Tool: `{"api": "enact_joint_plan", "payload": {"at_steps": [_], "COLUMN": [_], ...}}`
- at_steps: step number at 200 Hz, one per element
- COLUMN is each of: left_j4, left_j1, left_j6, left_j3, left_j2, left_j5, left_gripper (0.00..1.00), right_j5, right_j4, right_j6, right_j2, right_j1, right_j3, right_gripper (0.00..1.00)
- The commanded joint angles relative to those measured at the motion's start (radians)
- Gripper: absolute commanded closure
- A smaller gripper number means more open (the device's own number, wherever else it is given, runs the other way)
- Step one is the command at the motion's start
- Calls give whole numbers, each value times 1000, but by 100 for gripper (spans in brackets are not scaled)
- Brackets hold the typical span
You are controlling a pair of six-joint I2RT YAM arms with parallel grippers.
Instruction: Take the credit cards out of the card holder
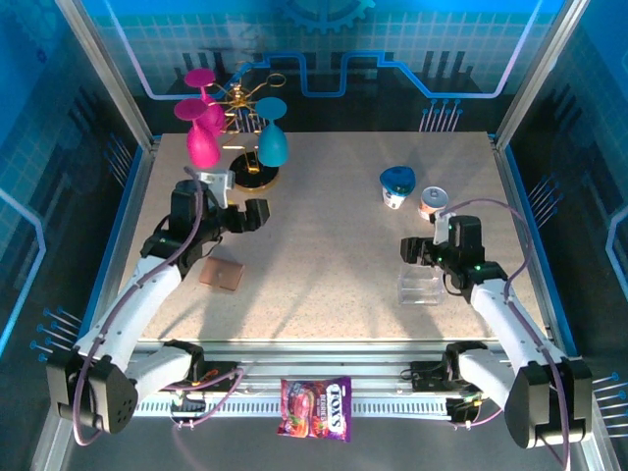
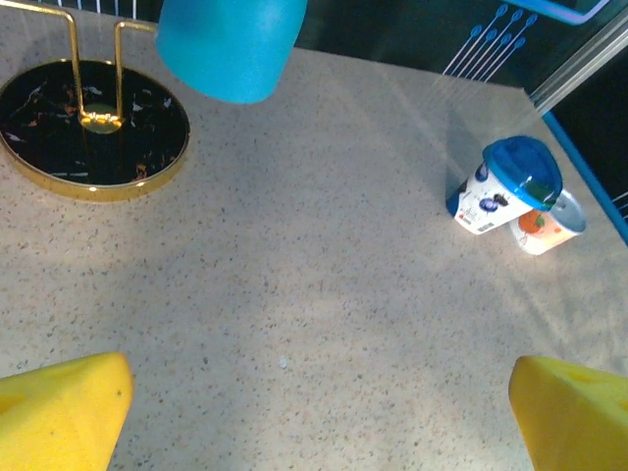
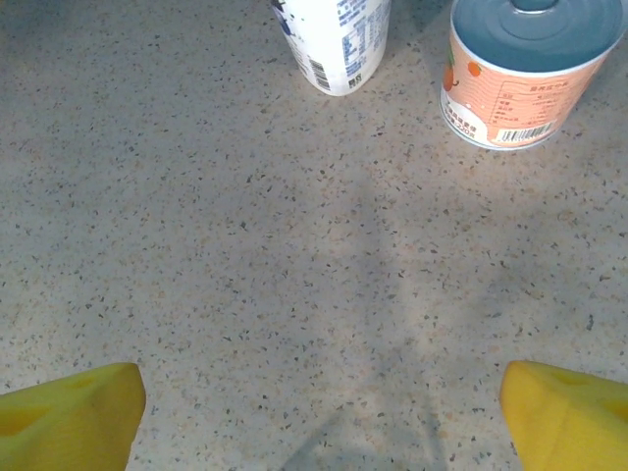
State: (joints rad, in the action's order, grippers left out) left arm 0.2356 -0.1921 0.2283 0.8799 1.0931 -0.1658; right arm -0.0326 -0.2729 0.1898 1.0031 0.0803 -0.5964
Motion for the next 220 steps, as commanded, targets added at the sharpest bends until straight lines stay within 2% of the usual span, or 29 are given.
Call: {"api": "enact_joint_plan", "payload": {"at_steps": [1, 19, 74, 96, 147, 183, 220], "left_j4": [51, 103, 120, 133, 134, 123, 116], "left_j1": [-6, -6, -6, -6, -5, 5, 16], "left_j6": [-65, -94, -86, -103, -136, -139, -129], "left_j3": [2, 30, 14, 22, 14, 11, 9], "left_j2": [31, 34, -19, -13, -19, -18, -9], "left_j5": [9, 47, 123, 117, 115, 109, 88], "left_gripper": [1, 1, 1, 1, 1, 1, 1], "right_j5": [13, 14, 103, 126, 118, 103, 78], "right_j4": [-128, -216, -435, -446, -455, -402, -347], "right_j6": [56, 79, 151, 188, 301, 312, 299], "right_j2": [20, 36, 24, 18, 2, 0, 51], "right_j1": [15, 15, 4, -6, -119, -131, -140], "right_j3": [-68, -107, -166, -167, -91, -45, -24], "right_gripper": [8, 11, 23, 27, 53, 54, 61]}}
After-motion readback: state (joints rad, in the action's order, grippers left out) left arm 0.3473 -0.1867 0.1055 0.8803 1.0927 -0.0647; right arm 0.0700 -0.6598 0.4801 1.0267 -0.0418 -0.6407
